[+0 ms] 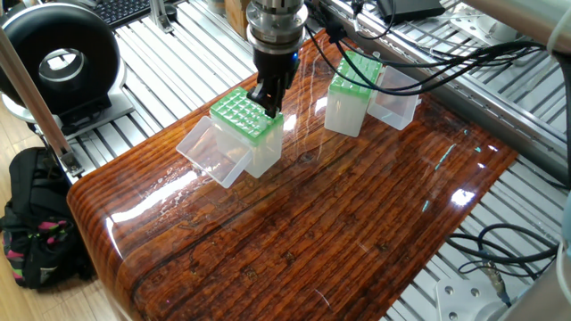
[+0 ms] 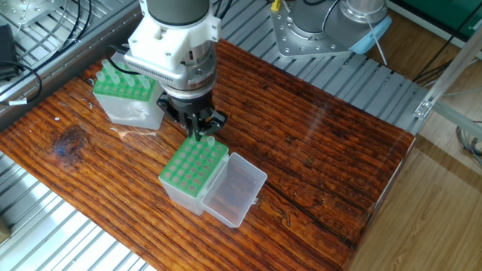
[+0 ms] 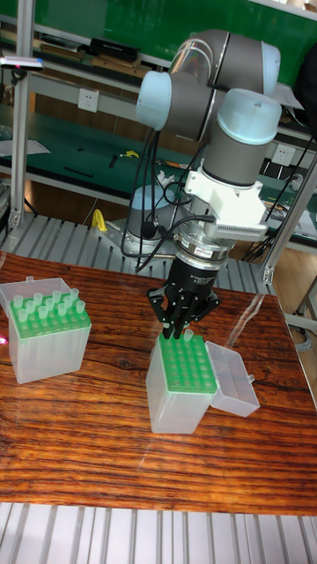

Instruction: Transfer all large pipette tips from one holder to another

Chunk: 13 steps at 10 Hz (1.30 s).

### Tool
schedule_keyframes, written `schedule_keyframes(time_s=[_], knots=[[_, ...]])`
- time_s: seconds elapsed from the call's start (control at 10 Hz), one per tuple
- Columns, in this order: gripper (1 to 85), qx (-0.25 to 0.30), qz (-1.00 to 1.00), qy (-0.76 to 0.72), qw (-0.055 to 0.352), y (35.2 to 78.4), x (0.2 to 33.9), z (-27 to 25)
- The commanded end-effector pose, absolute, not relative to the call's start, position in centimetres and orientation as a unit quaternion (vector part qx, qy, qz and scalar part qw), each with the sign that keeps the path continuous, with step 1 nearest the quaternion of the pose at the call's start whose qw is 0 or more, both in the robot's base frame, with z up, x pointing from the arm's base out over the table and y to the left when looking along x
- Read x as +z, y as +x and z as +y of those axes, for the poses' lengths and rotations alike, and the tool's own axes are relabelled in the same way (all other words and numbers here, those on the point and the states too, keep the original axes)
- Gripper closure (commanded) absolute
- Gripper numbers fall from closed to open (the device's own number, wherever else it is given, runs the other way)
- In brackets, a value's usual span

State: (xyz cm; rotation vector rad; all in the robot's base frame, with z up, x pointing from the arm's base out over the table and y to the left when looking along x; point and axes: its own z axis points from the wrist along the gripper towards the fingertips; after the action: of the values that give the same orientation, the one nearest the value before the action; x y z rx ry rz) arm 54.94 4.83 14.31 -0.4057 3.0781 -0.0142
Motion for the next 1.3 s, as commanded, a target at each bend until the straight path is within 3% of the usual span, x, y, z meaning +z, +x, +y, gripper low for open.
schedule_keyframes(time_s=[0.0, 1.2], knots=[[78.0, -0.001, 0.992, -0.126, 0.016, 54.8, 15.4, 5.1], [79.7, 0.008, 0.990, -0.142, -0.019, 55.4, 22.9, 3.4]])
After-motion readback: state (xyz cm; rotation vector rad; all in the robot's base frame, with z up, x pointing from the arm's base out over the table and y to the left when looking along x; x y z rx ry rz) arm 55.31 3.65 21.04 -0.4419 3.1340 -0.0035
